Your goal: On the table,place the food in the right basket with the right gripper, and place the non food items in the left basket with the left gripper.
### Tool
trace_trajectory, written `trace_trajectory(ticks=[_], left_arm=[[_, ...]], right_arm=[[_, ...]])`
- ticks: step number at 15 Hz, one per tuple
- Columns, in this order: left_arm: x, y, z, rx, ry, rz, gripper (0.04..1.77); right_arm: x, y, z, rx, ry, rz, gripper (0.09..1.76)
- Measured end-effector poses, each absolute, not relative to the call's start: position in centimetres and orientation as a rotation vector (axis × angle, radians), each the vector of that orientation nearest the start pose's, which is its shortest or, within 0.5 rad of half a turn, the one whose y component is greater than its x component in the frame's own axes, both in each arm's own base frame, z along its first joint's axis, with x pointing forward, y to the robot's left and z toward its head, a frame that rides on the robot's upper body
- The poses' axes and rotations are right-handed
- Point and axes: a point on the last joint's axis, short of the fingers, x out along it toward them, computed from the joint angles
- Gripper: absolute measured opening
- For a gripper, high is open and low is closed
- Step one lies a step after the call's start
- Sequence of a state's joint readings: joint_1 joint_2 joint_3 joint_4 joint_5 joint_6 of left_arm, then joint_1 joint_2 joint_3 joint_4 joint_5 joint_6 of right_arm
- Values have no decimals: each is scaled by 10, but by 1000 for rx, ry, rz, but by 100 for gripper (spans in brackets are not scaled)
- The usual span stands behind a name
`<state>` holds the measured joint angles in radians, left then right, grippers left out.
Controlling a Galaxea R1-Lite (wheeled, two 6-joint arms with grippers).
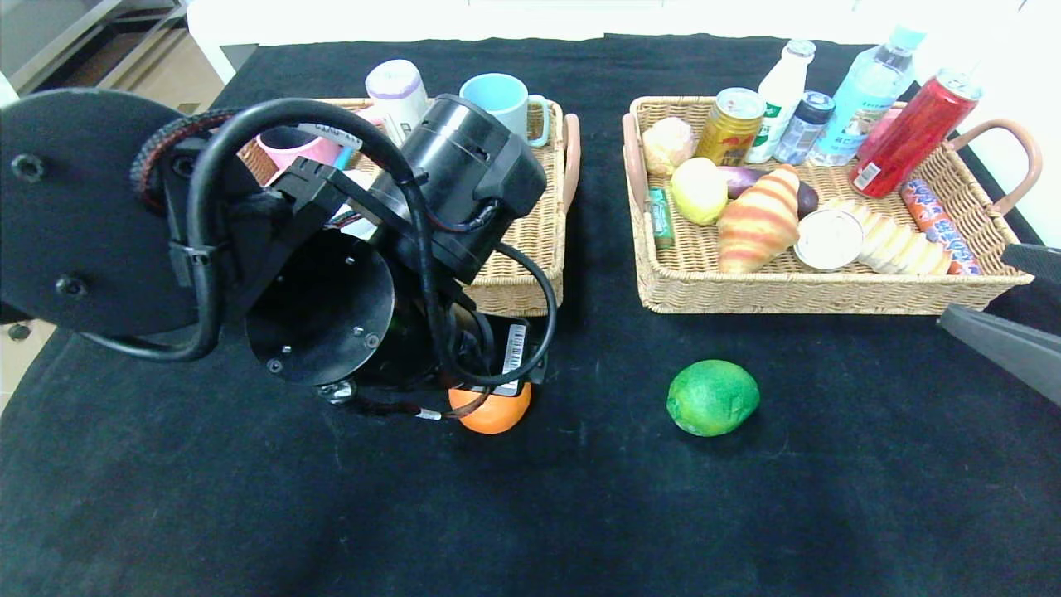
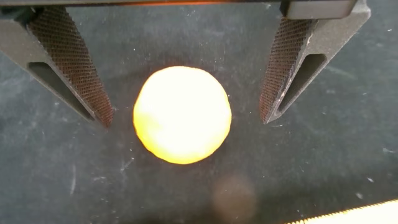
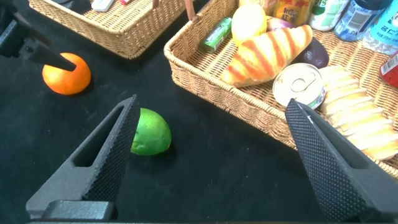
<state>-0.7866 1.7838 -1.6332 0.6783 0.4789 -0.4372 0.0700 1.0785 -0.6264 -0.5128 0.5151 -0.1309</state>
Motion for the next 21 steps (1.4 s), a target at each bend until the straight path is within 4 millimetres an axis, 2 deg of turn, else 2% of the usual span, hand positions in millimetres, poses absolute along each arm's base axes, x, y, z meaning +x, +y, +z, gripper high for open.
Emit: trace_trajectory(ticks=[4, 9, 13, 15, 16, 21], left_arm=[[241, -212, 257, 33, 765, -122, 171], [252, -218, 241, 45, 817, -124, 171], [256, -221, 236, 48, 830, -127, 172], [256, -221, 235, 51, 833, -124, 137], [256, -222, 234, 51, 834, -124, 127], [258, -223, 232, 53, 836, -122, 119]], right_arm=[[147, 21, 262, -141, -99, 581, 171], [147, 22, 261, -142, -98, 586, 171], [147, 22, 261, -142, -96, 587, 171], [147, 22, 261, -143, -96, 587, 171], [147, 22, 261, -143, -96, 587, 171], [147, 22, 261, -143, -96, 587, 171]])
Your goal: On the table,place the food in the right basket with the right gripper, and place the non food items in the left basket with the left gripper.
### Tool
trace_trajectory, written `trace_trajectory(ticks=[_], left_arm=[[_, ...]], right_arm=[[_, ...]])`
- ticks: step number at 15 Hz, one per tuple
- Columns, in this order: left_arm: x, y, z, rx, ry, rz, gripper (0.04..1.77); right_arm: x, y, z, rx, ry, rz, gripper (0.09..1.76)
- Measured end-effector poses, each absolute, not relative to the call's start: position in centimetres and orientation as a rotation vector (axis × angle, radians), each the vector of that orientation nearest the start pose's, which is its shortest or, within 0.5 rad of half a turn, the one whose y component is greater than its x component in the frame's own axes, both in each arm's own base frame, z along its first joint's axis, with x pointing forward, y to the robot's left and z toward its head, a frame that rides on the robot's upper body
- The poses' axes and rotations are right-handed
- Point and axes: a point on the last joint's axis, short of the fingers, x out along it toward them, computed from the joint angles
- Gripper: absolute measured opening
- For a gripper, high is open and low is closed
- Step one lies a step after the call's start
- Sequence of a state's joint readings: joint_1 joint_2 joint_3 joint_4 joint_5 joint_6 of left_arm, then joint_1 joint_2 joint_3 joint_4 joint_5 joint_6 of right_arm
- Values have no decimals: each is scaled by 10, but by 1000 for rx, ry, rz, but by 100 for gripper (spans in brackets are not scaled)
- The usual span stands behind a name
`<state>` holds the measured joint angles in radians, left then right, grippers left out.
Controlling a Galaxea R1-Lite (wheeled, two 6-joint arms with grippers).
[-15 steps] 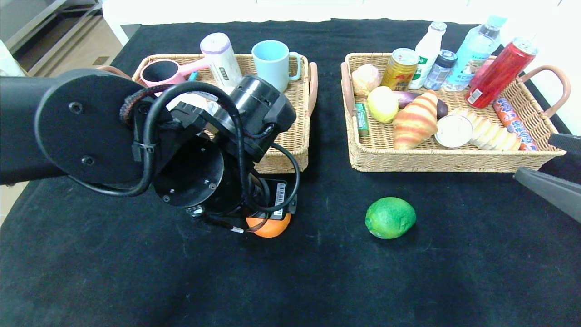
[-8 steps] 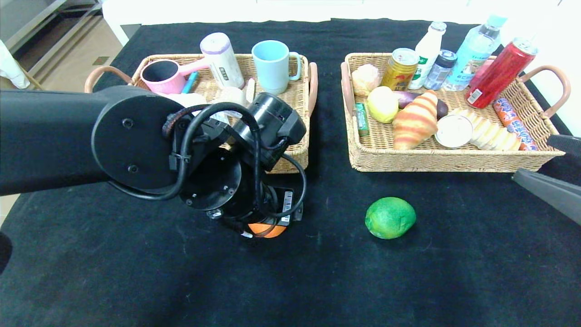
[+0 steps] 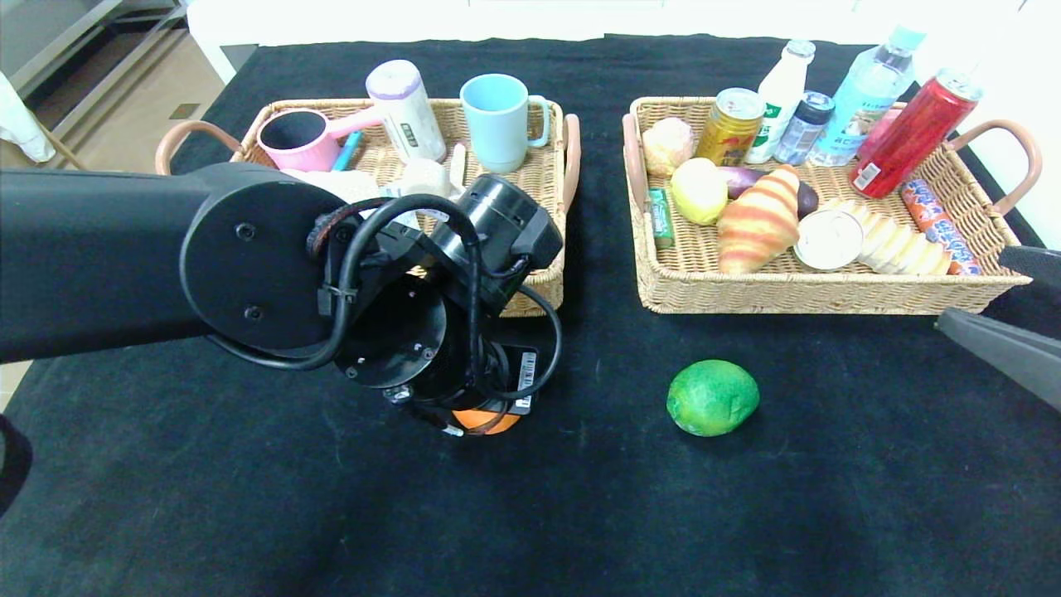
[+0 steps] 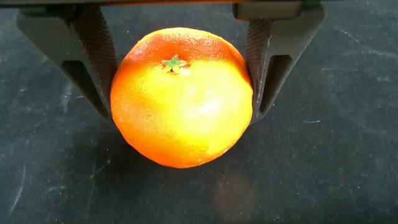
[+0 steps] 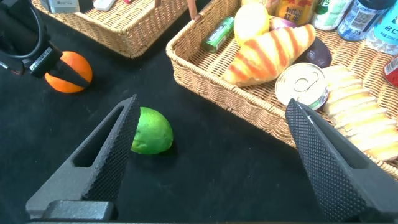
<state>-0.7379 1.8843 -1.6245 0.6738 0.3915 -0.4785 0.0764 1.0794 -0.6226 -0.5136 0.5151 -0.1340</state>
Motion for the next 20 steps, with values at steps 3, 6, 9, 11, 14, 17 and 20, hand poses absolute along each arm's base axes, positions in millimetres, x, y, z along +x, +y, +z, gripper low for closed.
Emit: trace_trajectory(ticks=[3, 6, 9, 11, 14, 17, 20], left_arm=[[258, -223, 232, 54, 836, -123, 119], [258, -224, 231, 57, 839, -125, 119], [256, -225, 232, 61, 836, -124, 119], [252, -225, 235, 62, 831, -135, 118], [234, -230, 247, 68, 798, -188, 118], [206, -244, 262, 91, 753, -298, 118], [181, -263, 265, 124, 728, -406, 118]], right_arm=[[147, 22, 260, -142, -93, 586, 171], [148, 22, 261, -142, -95, 586, 171], [147, 23, 261, -144, -97, 588, 171], [146, 22, 261, -145, -99, 587, 171], [144, 22, 264, -145, -103, 571, 171], [140, 21, 267, -129, -49, 563, 171], [136, 17, 276, -102, 6, 509, 171]])
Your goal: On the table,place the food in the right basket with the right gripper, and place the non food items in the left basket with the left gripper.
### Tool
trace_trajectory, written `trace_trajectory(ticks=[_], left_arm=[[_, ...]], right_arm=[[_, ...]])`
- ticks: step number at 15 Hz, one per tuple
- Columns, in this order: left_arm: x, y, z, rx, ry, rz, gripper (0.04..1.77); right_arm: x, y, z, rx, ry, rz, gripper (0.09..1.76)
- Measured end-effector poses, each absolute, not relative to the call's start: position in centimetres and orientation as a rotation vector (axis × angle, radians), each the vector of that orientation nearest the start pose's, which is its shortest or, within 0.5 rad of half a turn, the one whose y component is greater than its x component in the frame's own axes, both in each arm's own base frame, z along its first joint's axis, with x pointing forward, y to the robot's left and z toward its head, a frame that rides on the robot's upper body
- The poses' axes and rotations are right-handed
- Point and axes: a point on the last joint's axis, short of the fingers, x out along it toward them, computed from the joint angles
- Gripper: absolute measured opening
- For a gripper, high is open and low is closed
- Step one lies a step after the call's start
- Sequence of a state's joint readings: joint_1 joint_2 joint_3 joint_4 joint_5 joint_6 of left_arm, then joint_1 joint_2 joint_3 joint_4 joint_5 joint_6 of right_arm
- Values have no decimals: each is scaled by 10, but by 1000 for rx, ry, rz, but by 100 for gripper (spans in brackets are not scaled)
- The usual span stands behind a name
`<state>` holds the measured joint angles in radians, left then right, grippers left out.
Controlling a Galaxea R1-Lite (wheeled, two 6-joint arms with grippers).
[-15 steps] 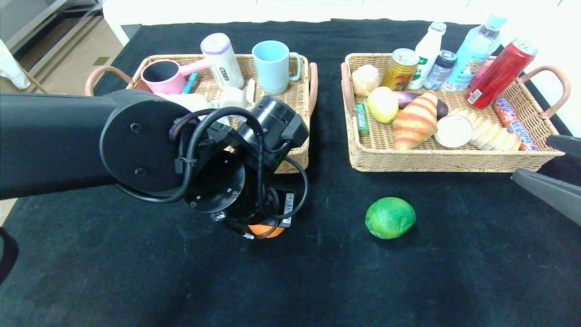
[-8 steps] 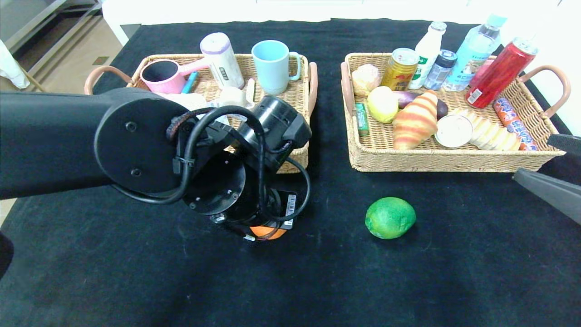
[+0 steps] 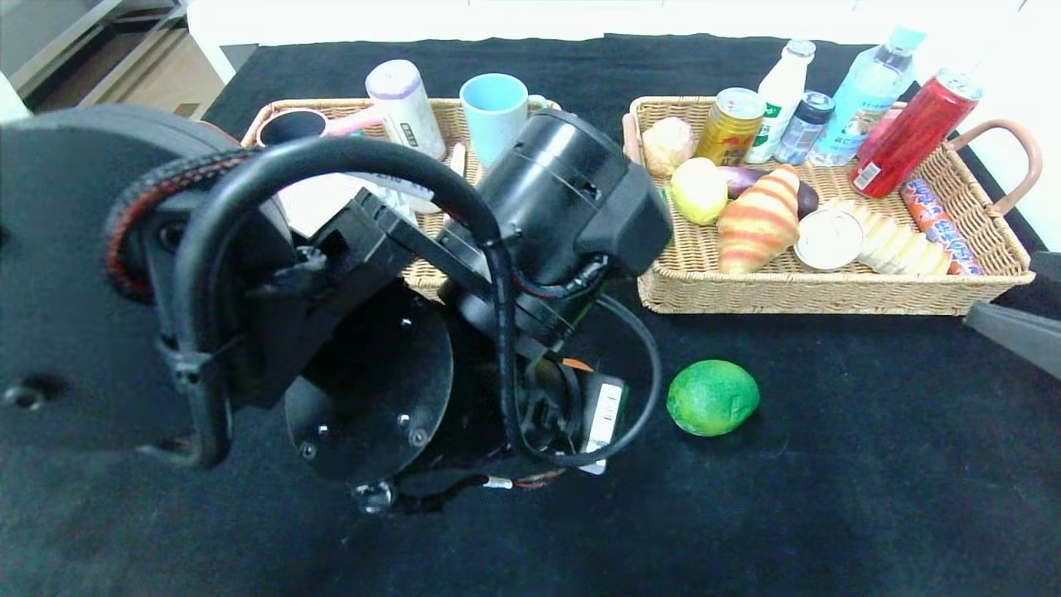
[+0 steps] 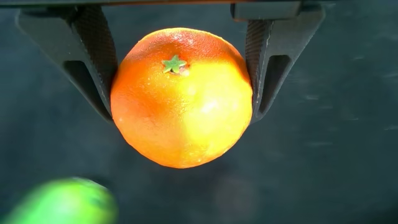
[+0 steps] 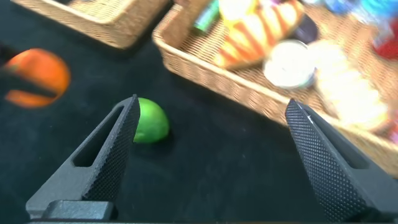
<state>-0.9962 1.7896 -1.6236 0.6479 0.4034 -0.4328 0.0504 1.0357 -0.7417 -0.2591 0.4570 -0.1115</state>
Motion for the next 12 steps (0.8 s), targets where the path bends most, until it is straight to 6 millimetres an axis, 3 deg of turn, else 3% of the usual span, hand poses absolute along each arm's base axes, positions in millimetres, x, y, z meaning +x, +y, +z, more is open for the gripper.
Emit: trace_trajectory(ticks=[3, 9, 12], left_arm=[[166, -285, 256, 165, 736, -471, 118], [164, -339, 230, 186, 733, -533, 118], [160, -354, 221, 192, 739, -541, 118]], right_arm=[[133, 15, 283, -102, -3, 483, 171], [129, 15, 287, -107, -25, 472, 171], [127, 15, 288, -108, -29, 472, 171]])
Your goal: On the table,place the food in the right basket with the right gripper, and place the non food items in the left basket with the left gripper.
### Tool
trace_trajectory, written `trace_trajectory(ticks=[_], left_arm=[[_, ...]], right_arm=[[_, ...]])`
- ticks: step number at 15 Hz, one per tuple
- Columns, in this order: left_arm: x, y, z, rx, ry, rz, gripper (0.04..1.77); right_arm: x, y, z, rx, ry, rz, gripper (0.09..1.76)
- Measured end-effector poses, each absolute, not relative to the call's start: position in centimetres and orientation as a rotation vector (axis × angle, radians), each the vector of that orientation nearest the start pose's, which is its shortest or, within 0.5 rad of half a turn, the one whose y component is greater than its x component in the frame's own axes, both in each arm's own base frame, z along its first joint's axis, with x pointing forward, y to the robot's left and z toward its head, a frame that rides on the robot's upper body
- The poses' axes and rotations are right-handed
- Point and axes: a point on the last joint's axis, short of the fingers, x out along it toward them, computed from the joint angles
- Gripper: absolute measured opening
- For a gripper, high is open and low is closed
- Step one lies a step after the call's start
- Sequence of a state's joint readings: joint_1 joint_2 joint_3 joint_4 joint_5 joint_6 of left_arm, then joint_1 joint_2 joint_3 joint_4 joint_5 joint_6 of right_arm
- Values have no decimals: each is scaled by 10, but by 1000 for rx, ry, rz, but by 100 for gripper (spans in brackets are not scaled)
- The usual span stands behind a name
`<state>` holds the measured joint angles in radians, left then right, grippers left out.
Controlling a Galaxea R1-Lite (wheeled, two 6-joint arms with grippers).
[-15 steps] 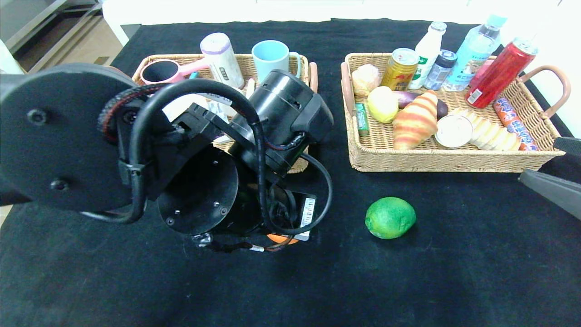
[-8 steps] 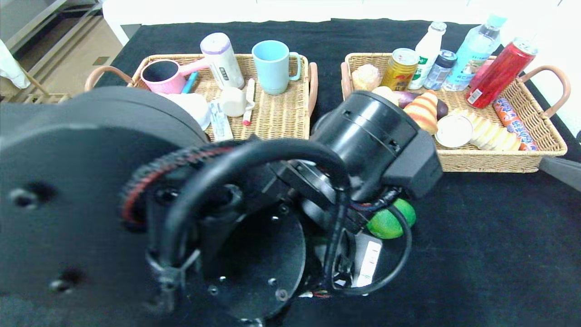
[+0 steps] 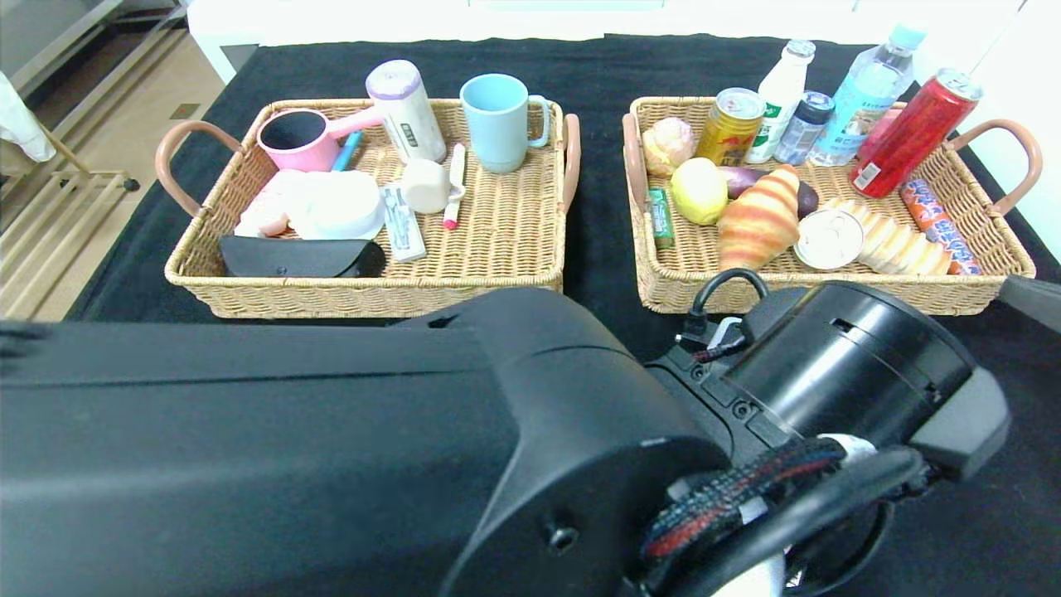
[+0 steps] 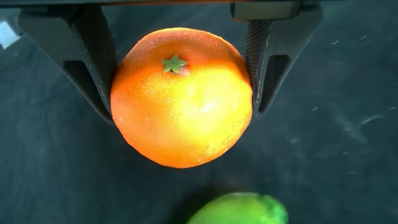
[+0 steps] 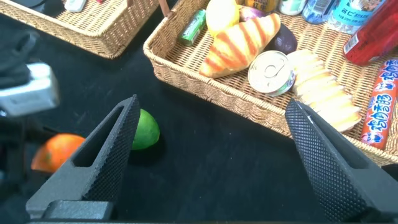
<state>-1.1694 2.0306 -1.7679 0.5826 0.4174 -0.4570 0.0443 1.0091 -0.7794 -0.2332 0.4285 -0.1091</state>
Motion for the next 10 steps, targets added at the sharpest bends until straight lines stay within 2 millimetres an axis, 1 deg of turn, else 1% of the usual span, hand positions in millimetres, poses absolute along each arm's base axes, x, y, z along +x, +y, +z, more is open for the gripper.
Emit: trace_trajectory(ticks=[4, 10], left_arm=[[165, -367, 216, 158, 703, -543, 118], [170, -378, 209, 125, 676, -553, 118]], right_arm=[[127, 15, 289, -109, -35, 470, 171], [126, 15, 289, -109, -36, 468, 171]])
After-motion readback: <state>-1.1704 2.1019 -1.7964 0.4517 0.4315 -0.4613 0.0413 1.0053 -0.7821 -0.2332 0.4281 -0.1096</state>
